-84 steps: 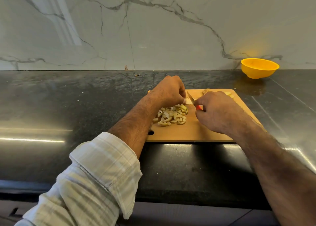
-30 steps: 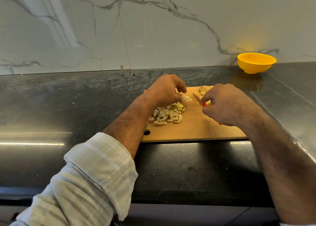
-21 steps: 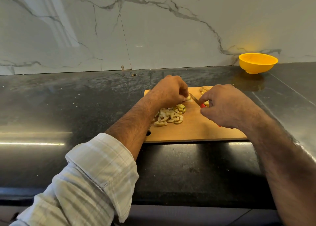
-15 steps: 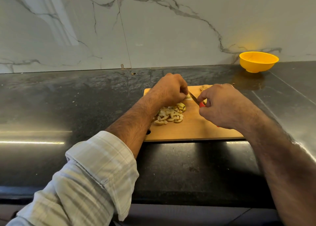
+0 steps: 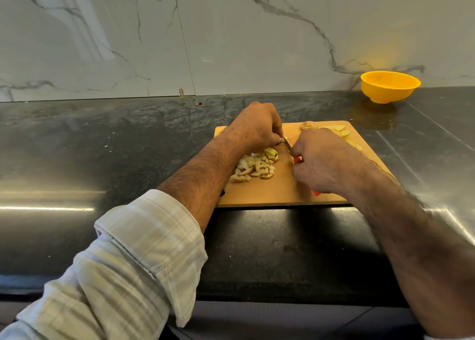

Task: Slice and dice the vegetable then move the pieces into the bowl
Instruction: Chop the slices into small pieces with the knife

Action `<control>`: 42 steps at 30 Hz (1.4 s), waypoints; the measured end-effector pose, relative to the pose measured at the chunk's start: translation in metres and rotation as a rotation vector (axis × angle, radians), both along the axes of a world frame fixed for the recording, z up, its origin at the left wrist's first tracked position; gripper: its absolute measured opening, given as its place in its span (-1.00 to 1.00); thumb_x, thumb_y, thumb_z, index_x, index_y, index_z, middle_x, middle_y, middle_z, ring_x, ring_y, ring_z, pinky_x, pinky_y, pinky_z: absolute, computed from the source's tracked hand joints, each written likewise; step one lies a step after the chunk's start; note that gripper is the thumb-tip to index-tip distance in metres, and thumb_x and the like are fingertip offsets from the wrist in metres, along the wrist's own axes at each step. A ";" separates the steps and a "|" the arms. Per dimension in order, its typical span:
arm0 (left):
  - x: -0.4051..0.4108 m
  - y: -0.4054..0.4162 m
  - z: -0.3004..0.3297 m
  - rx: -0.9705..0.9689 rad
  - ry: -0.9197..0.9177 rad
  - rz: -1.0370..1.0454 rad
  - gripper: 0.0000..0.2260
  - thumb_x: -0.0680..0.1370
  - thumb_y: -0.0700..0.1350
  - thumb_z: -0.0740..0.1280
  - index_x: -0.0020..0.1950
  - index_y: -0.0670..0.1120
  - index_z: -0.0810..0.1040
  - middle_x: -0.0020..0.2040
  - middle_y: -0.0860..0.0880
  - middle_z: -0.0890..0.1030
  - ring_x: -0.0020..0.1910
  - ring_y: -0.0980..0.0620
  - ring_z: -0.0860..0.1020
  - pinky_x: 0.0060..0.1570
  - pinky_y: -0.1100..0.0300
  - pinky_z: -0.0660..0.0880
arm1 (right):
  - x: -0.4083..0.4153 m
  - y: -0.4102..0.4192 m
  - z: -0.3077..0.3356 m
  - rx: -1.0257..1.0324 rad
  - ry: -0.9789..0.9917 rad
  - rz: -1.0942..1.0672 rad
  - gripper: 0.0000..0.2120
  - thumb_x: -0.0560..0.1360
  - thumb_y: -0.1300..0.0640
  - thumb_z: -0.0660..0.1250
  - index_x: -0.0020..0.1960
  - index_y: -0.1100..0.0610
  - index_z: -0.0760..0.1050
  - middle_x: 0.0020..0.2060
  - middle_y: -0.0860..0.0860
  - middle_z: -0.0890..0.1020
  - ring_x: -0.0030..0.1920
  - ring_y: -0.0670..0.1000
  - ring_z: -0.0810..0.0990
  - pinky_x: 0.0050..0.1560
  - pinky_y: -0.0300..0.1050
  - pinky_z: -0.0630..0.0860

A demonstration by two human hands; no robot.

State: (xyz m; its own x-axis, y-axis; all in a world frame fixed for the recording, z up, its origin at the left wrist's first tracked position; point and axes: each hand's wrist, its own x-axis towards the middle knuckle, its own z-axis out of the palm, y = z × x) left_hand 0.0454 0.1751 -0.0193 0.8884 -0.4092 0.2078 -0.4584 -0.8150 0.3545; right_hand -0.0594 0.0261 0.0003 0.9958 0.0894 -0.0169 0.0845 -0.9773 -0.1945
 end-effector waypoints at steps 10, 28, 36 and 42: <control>-0.003 0.017 0.002 -0.073 0.033 -0.004 -0.86 0.50 -0.19 0.54 0.02 -0.01 0.79 -0.09 0.12 0.74 -0.10 0.21 0.67 0.03 0.18 0.69 | -0.007 -0.005 0.007 0.121 -0.102 0.024 -0.71 0.59 0.09 0.38 0.29 0.04 0.67 0.07 -0.01 0.65 0.01 0.02 0.59 0.04 -0.01 0.66; -0.006 0.023 0.007 -0.090 0.121 0.003 -0.88 0.53 -0.16 0.57 0.02 0.02 0.78 -0.06 0.12 0.70 -0.07 0.21 0.61 -0.06 0.28 0.58 | 0.004 -0.002 -0.009 0.139 -0.138 0.004 -0.79 0.55 0.04 0.40 0.15 0.03 0.71 -0.04 -0.05 0.63 -0.11 -0.04 0.57 -0.12 -0.08 0.64; -0.005 0.023 0.005 0.013 0.054 0.112 -0.98 0.53 -0.05 0.53 -0.09 0.08 0.75 -0.16 0.18 0.65 0.00 0.13 0.55 0.44 -0.24 0.31 | -0.005 0.000 -0.008 0.155 -0.175 0.041 -0.72 0.55 0.05 0.38 0.23 0.02 0.70 0.03 -0.05 0.65 -0.05 -0.01 0.58 -0.04 -0.02 0.67; -0.002 0.020 0.003 -0.013 0.066 0.106 -0.97 0.53 -0.06 0.52 -0.08 0.08 0.76 -0.16 0.17 0.66 0.02 0.15 0.56 0.44 -0.22 0.27 | 0.001 0.004 -0.007 0.094 -0.089 0.018 -0.78 0.54 0.11 0.42 0.16 0.03 0.72 0.01 -0.03 0.65 -0.10 -0.01 0.58 -0.06 -0.09 0.66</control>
State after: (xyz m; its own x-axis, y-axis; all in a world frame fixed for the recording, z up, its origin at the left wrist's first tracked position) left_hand 0.0432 0.1955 -0.0166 0.9385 -0.3099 0.1525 -0.3452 -0.8530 0.3914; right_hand -0.0579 0.0303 -0.0065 0.9913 0.1041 0.0803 0.1225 -0.9532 -0.2765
